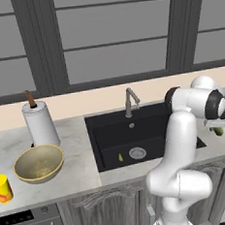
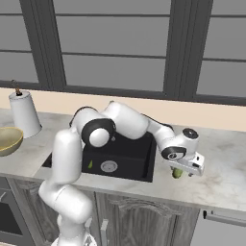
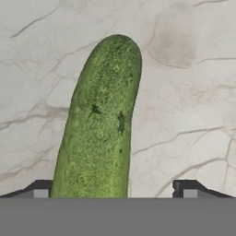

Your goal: Remove the lemon wedge and cucumber from the sink. Then move the bowl and cup from the counter to the sink for washing.

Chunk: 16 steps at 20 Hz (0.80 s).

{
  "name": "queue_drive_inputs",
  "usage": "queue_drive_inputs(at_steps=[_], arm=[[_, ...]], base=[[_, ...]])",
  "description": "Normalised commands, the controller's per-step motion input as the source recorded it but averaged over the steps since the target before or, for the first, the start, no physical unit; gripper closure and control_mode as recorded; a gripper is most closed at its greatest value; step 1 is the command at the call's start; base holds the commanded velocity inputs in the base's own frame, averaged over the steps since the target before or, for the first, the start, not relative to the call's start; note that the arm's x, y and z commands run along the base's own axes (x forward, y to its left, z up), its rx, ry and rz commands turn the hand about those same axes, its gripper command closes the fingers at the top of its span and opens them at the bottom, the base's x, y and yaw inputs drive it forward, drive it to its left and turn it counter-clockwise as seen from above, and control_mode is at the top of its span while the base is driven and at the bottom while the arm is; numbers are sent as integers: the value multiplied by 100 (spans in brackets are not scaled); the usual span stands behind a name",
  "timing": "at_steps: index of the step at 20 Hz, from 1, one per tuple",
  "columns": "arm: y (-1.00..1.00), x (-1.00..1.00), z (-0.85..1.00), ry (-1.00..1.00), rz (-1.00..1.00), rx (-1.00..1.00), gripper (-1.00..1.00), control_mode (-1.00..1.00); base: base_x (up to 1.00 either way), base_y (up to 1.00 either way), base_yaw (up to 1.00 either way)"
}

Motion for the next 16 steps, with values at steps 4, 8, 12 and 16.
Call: queue_drive_inputs(at_steps=[4, 8, 12, 16], arm=[[11, -3, 31, 10, 1, 0, -100, -100], [10, -3, 36, 8, 4, -2, -100, -100], [18, -13, 40, 1, 5, -2, -100, -100], [22, -7, 29, 1, 1, -6, -100, -100]], base=[[0, 0, 0], [0, 0, 0], [0, 0, 0], [0, 0, 0]])
